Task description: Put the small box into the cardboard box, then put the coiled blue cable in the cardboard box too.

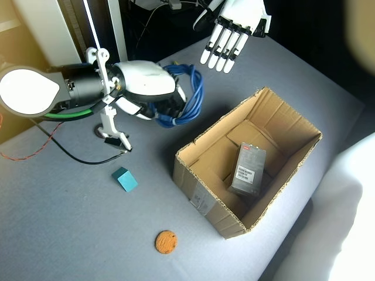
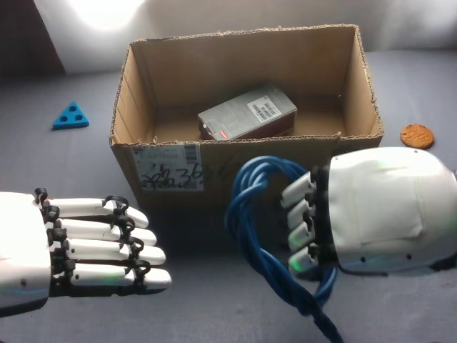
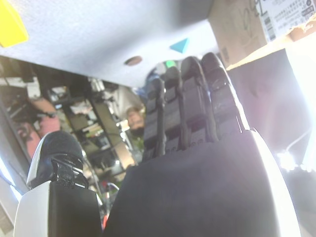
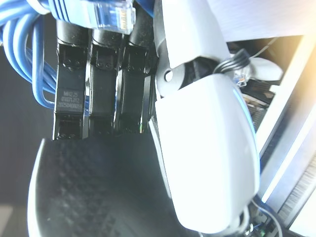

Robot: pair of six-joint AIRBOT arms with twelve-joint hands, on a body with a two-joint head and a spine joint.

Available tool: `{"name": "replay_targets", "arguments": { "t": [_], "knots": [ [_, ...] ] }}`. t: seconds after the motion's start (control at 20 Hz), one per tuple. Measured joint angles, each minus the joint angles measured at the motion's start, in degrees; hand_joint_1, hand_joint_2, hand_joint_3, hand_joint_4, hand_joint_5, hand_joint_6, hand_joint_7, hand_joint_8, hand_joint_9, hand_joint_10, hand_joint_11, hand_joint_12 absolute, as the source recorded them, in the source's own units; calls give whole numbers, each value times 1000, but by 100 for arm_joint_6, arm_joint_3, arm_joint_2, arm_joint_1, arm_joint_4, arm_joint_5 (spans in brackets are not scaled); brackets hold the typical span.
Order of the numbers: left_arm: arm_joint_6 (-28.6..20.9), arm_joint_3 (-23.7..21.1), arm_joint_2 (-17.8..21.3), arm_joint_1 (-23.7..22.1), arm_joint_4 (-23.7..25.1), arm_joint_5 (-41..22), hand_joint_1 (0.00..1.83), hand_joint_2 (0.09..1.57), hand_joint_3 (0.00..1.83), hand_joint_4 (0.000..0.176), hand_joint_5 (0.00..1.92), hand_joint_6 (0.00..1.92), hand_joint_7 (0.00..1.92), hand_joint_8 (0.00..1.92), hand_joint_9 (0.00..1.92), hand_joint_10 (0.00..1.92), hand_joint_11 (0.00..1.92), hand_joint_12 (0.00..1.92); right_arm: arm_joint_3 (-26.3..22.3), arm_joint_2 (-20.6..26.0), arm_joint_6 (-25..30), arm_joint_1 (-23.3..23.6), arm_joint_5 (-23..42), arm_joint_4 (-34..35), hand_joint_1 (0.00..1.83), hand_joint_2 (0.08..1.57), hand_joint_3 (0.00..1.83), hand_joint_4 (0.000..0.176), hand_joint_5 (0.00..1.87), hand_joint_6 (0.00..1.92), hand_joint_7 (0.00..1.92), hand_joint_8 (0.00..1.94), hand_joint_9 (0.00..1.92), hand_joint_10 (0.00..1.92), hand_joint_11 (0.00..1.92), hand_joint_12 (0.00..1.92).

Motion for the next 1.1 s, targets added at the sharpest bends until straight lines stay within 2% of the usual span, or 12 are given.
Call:
{"name": "replay_targets", "arguments": {
  "t": [0.1, 0.25, 0.3, 0.35, 0.4, 0.5, 0.55, 0.7, 0.95, 1.05, 1.1],
  "knots": [
    [4, -2, 0, -17, -7, 2, 196, 1160, 0, 0, 231, 4, 231, 5, 210, 5, 0, 434, -24, -13, -44, 129, 9, 61, 1392, 1061, 0, 0, 1046, 848, 1098, 730, 1032, 1026, 828, 1114],
    [4, -7, 0, -28, -13, -2, 196, 1161, 0, 0, 232, 4, 240, 5, 221, 5, 0, 455, -118, -28, -210, 293, -20, 140, 1391, 1064, 1, 0, 1037, 844, 1075, 790, 1031, 1035, 827, 1130],
    [9, -31, 0, -44, 0, 33, 175, 1168, 1, 0, 211, 0, 207, 0, 191, 0, 0, 406, -142, -39, -280, 361, -13, 192, 1379, 1099, 5, 0, 954, 1005, 987, 907, 960, 1139, 757, 1203],
    [4, -44, 0, -52, -2, 33, 175, 1168, 1, 0, 211, 0, 207, 0, 191, 0, 0, 406, -142, -42, -317, 400, -17, 249, 1379, 1099, 5, 0, 954, 1005, 987, 907, 960, 1139, 757, 1203],
    [7, -48, -9, -52, 15, 7, 207, 1158, 0, 0, 236, 0, 231, 1, 216, 3, 0, 468, -142, -63, -389, 468, -42, 391, 1390, 1066, 0, 0, 1044, 852, 1072, 781, 1016, 1049, 807, 1163],
    [4, -44, -22, -52, 13, 15, 212, 1160, 0, 0, 233, 0, 231, 1, 214, 2, 0, 456, -142, -66, -483, 551, -92, 549, 1385, 1080, 2, 0, 1007, 911, 1041, 825, 988, 1098, 775, 1176],
    [4, -42, -22, -52, 20, 20, 208, 1160, 0, 0, 235, 0, 238, 3, 223, 4, 0, 465, -142, -66, -584, 579, -114, 667, 1390, 1068, 0, 0, 1033, 857, 1078, 771, 1021, 1054, 817, 1154],
    [4, -2, -24, -52, 11, 26, 200, 1168, 2, 0, 217, 0, 214, 1, 190, 1, 0, 377, -142, -81, -925, 592, -153, 905, 1388, 1073, 0, 0, 1020, 891, 1073, 789, 992, 1077, 796, 1170],
    [4, -2, -24, -76, 11, 33, 193, 1166, 0, 0, 232, 3, 236, 8, 210, 7, 0, 426, -138, -173, -1770, 669, -280, 1672, 1383, 1085, 1, 0, 995, 946, 1040, 826, 967, 1118, 771, 1214],
    [4, -2, -24, -76, 11, 33, 170, 1168, 0, 0, 206, 0, 208, 2, 183, 1, 0, 368, -59, -267, -1779, 697, -328, 1727, 1387, 1077, 0, 0, 1019, 907, 1056, 793, 988, 1090, 794, 1195],
    [2, -2, -24, -76, 11, 31, 189, 1167, 0, 0, 208, 1, 209, 2, 188, 3, 0, 390, 4, -310, -1781, 723, -341, 1768, 1384, 1088, 3, 0, 992, 942, 1027, 852, 960, 1133, 765, 1218]
  ]
}}
